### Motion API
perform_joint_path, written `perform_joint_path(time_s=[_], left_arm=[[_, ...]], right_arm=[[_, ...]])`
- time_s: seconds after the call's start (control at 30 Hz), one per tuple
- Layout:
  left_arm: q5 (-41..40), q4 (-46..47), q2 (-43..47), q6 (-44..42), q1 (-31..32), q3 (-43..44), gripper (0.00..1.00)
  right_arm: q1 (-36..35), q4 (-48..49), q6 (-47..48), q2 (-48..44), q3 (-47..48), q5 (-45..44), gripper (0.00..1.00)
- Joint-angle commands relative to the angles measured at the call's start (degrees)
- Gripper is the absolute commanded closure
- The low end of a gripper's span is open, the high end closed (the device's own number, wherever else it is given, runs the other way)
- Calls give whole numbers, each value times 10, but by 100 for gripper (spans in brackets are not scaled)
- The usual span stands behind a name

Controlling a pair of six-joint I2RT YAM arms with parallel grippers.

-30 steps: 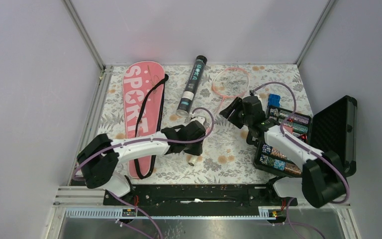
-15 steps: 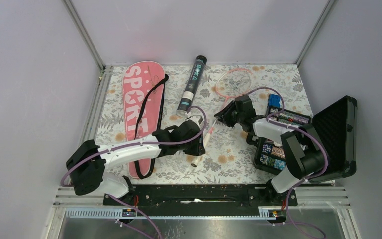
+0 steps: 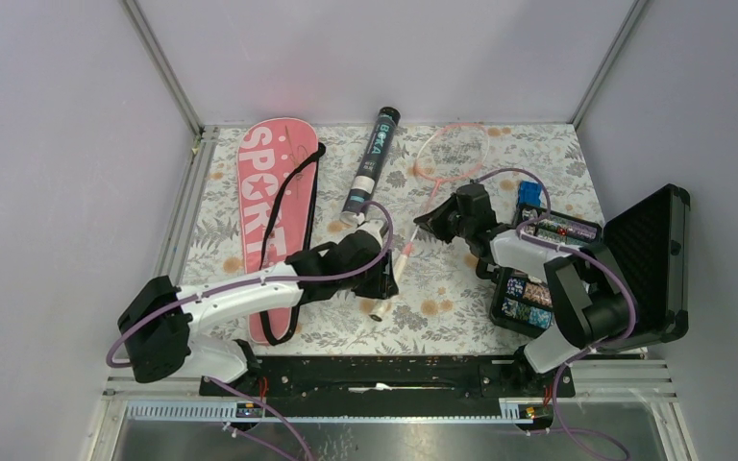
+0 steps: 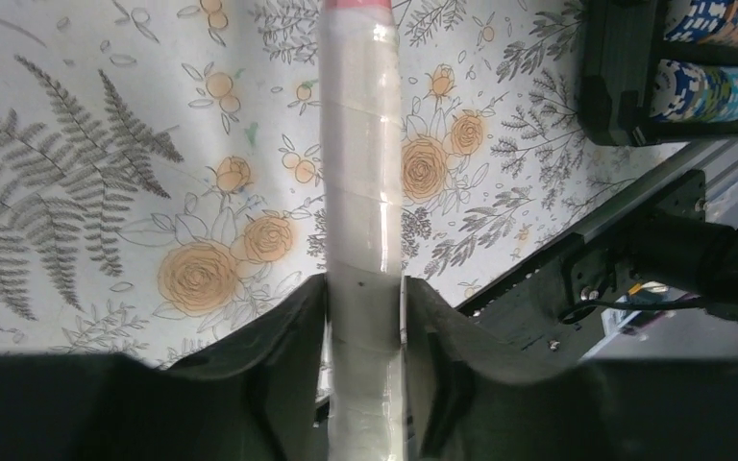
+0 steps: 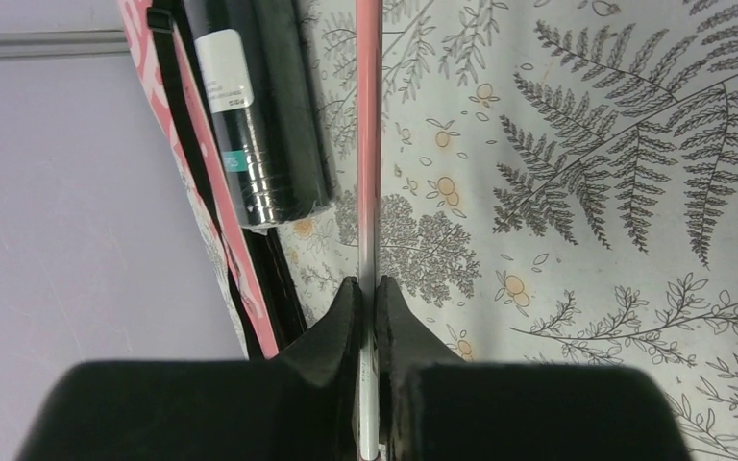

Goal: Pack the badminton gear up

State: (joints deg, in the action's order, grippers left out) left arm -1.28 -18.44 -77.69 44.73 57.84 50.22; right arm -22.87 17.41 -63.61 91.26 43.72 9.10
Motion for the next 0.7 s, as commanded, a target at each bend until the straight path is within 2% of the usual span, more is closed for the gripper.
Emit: perform_joint_path(time_s=[0.0,0.17,0.33,0.5,0.67], left_arm=[[8,25,42,-33,3,27,56],[-64,-90,53,-88,1,92,42],[-134,-190,60,-131,-35,131,38],[-150,-224,60,-156,-118,122,32],[-134,-239,36,-199,-230,107,33]], right_arm=[[5,3,40,-62,-1,4,100],[6,-13,59,-108,-13,3,100],[6,-39,81,-162,-22,6,100],[6,-67,96,-212,-26,17,100],[1,-89,104,-266,-35,25,100]])
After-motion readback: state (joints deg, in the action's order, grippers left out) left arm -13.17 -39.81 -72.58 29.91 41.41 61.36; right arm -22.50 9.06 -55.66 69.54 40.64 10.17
